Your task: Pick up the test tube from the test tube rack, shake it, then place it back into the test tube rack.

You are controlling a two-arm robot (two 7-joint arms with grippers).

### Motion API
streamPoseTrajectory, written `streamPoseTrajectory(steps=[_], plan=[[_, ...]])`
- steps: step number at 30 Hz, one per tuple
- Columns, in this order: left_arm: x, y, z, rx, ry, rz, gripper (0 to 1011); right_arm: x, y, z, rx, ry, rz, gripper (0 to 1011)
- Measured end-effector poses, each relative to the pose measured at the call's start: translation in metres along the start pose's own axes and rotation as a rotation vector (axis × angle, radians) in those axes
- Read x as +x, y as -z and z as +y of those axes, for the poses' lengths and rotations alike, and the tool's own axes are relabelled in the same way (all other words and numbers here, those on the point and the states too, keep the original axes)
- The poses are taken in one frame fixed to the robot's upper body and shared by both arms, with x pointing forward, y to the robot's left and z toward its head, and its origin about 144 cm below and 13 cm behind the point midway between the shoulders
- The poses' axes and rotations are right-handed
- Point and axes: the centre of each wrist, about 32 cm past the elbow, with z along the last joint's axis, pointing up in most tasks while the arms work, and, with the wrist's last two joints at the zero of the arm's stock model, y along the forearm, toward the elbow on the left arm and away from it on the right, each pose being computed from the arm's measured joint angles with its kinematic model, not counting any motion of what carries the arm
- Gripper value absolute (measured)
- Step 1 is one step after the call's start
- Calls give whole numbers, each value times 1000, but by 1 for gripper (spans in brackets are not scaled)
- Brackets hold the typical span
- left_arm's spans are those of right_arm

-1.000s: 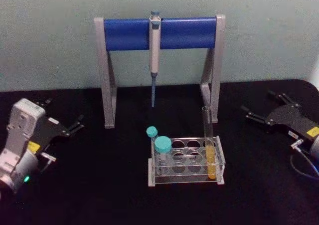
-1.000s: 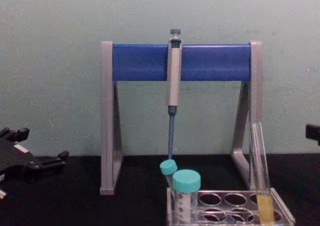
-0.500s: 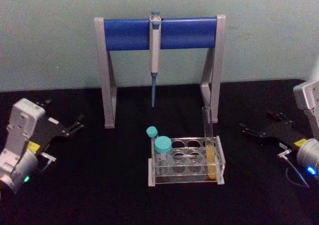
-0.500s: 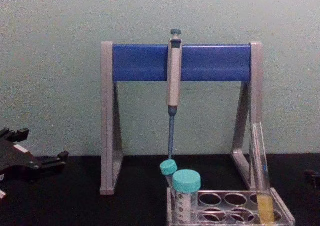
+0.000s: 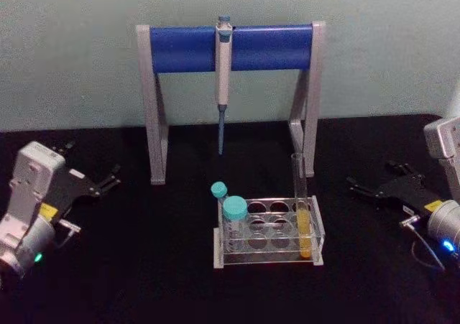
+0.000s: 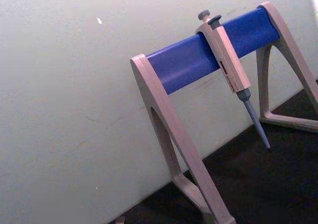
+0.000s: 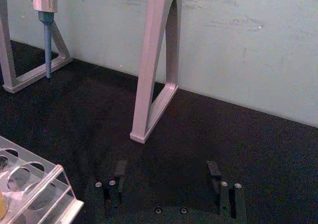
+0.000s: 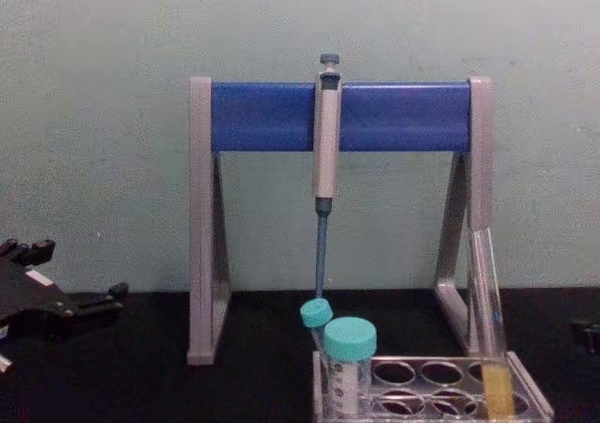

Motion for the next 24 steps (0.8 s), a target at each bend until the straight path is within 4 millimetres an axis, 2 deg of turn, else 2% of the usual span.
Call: streamPoseTrajectory(steps=[24], plan=[[0, 0, 0, 0, 0, 0, 1001, 0, -1, 0, 1, -4, -3, 1000]])
